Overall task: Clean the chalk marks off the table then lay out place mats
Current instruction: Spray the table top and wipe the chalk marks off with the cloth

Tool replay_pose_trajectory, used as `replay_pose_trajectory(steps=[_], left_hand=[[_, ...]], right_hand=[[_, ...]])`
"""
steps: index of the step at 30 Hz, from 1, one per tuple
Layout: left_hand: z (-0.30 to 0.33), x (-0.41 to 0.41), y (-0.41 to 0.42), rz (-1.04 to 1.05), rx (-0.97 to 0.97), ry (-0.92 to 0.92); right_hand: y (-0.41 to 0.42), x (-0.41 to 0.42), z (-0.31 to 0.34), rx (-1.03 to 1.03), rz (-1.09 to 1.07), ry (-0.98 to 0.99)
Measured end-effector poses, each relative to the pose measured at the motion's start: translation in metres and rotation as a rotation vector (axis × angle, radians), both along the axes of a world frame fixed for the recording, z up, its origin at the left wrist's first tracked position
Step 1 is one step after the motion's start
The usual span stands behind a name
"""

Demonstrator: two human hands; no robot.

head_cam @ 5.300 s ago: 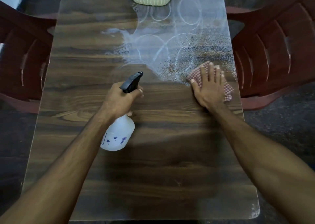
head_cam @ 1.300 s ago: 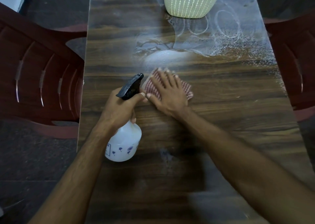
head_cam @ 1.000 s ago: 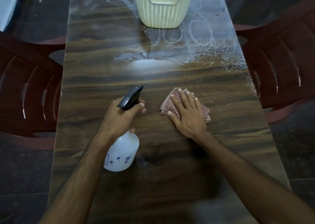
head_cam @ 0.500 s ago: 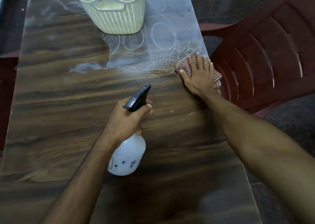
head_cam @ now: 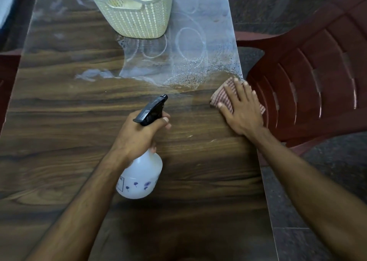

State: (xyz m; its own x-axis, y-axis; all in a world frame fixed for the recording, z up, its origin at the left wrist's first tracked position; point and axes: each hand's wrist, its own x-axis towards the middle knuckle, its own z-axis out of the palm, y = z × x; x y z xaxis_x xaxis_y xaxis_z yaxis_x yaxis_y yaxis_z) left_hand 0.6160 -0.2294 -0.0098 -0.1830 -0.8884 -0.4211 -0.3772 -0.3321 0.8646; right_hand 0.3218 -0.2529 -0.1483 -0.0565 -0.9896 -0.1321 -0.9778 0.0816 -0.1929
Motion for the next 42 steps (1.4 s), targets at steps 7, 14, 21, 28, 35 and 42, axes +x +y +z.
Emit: replay_pose_trajectory(steps=[7, 14, 21, 28, 35, 42], left_hand=[[-0.003, 0.007, 0.002, 0.023, 0.006, -0.004], [-0.003, 0.017, -0.01, 0.055, -0.007, 0.023], [-0.017, 0.045, -0.02, 0.067, 0.0, 0.044], [-0.019, 0.063, -0.031, 0.071, 0.0, 0.051], [-0.007, 0.09, -0.045, 0.099, -0.002, 0.077], [-0.008, 0.137, -0.043, 0.12, 0.003, 0.085]], right_hand=[[-0.071, 0.05, 0.005, 0.009, 0.025, 0.021], [0.005, 0.077, 0.0, 0.005, 0.181, 0.007], [-0.085, 0.063, 0.005, -0.004, -0.17, 0.0], [-0.092, 0.152, 0.007, 0.021, 0.089, -0.007], [-0.015, 0.135, -0.002, -0.01, 0.12, 0.008], [-0.114, 0.169, -0.001, -0.056, -0.127, 0.003]])
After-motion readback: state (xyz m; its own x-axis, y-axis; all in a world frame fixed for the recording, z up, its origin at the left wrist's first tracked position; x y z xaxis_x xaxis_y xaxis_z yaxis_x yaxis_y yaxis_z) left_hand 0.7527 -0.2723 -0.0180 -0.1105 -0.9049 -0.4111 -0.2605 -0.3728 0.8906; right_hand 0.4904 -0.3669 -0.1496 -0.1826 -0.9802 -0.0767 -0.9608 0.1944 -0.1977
